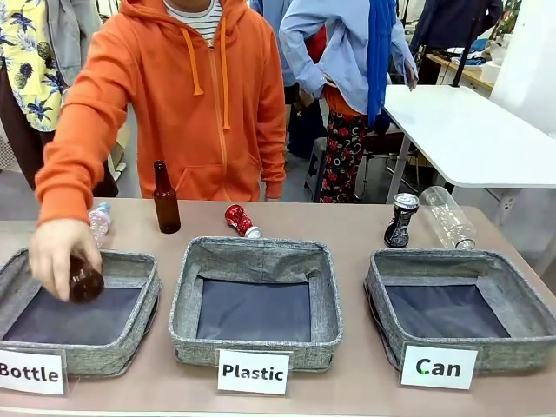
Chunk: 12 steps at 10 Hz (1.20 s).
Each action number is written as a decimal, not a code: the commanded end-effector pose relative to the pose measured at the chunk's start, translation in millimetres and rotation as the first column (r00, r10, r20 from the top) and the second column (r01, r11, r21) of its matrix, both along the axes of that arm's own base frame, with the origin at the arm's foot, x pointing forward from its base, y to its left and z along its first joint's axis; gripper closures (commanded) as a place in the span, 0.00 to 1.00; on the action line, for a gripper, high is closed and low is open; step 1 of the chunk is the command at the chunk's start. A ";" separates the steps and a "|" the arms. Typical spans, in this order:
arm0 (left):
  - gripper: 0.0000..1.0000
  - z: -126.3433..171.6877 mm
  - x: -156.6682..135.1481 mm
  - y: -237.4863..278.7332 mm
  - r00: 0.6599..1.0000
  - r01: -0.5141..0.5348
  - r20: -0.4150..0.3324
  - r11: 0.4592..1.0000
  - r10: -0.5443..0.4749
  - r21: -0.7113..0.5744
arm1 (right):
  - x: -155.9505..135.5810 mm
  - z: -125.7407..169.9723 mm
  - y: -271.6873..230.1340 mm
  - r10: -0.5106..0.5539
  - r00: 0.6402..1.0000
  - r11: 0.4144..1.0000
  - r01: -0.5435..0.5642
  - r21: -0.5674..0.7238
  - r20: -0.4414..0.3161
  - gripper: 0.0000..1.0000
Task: Sort the can waste into the basket.
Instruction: Pick up the can waste from the table and place it in the right Fabric basket.
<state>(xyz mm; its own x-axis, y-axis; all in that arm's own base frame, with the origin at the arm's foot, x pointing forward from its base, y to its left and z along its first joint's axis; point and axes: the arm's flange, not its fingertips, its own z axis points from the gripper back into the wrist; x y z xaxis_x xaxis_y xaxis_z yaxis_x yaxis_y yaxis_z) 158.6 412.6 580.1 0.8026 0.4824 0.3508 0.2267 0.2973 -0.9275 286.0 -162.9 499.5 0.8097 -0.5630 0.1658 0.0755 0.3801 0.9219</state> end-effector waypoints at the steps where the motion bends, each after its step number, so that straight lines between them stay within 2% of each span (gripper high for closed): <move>1: 0.00 7.0 -7.2 20.2 1.000 0.012 -0.013 1.000 -0.012 -0.003 | 2.1 0.5 -0.5 0.001 0.999 1.000 -0.002 0.007 0.038 0.00; 2: 0.00 10.2 -1.4 18.1 1.000 0.024 -0.017 1.000 -0.024 0.002 | 2.1 0.5 -0.5 0.001 0.999 1.000 -0.002 0.007 0.038 0.00; 5: 0.00 18.5 26.8 -16.5 0.991 0.076 -0.117 0.996 -0.069 0.052 | 2.1 0.5 -0.5 0.001 0.999 1.000 -0.002 0.007 0.038 0.00; 7: 0.00 17.1 75.5 -49.7 0.958 0.115 -0.279 0.982 -0.070 0.150 | 2.1 0.5 -0.5 0.001 0.999 1.000 -0.002 0.007 0.038 0.00; 8: 0.00 16.4 88.1 -52.3 0.952 0.135 -0.294 0.980 -0.088 0.143 | 2.1 0.5 -0.5 0.001 0.999 1.000 -0.002 0.007 0.038 0.00; 9: 0.00 17.6 89.3 -48.8 0.956 0.151 -0.270 0.982 -0.116 0.112 | 2.1 0.5 -0.5 0.001 0.999 1.000 -0.002 0.007 0.038 0.00; 12: 0.00 10.1 70.2 -33.7 0.969 0.125 -0.223 0.990 -0.107 0.067 | 2.1 0.5 -0.5 0.001 0.999 1.000 -0.002 0.007 0.038 0.00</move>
